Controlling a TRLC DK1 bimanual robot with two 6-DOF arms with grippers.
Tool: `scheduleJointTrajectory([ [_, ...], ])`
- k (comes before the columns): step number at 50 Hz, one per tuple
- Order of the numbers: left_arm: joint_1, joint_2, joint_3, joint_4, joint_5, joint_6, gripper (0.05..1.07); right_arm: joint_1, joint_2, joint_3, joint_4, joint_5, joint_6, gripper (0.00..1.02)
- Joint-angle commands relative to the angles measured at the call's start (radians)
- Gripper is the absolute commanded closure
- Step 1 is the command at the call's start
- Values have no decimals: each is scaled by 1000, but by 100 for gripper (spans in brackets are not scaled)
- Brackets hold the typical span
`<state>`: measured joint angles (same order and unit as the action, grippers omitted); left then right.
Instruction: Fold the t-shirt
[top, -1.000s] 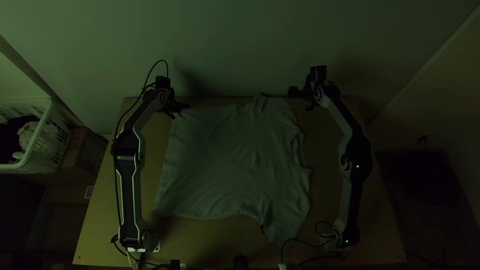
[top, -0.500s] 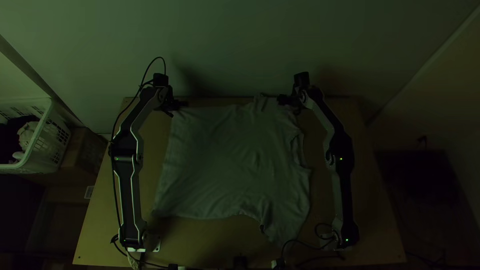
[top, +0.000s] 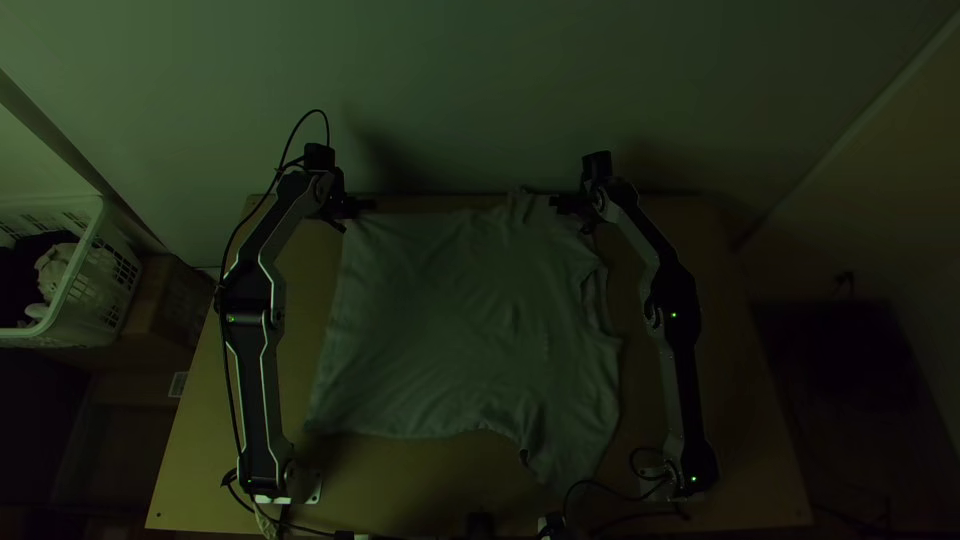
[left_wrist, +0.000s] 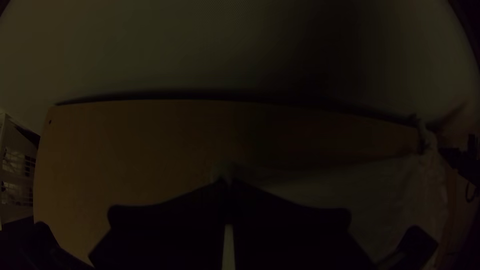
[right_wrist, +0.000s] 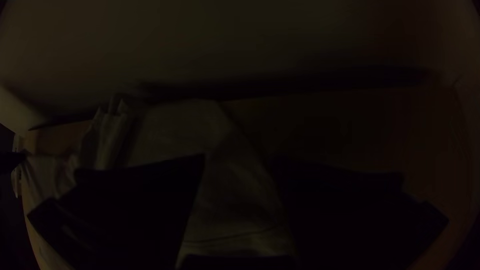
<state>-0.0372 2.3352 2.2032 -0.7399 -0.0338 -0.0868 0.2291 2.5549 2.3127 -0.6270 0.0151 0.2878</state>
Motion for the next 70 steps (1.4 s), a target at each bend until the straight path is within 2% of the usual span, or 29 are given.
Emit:
scheduleJointTrajectory([
  [1, 7, -56, 1, -15, 6, -16, 105, 16, 37, 19, 3, 3, 8, 94],
  [2, 7, -56, 1, -15, 6, -14, 105, 19, 37, 19, 3, 3, 4, 100],
  [14, 14, -65, 1, -15, 6, -13, 105, 22, 11, 19, -8, 6, 5, 100],
  [29, 14, -79, 15, 7, 6, -28, 105, -17, -68, 16, -8, 55, -1, 100],
  [48, 10, -71, 16, 14, 6, -47, 105, -66, -140, -9, -23, 55, -39, 100],
  [61, 5, -96, 9, -3, 6, -57, 105, -50, -203, -75, -97, 54, -73, 100],
  [70, 10, -123, -14, -24, 6, -59, 105, -40, -228, -85, -217, 55, -96, 100],
])
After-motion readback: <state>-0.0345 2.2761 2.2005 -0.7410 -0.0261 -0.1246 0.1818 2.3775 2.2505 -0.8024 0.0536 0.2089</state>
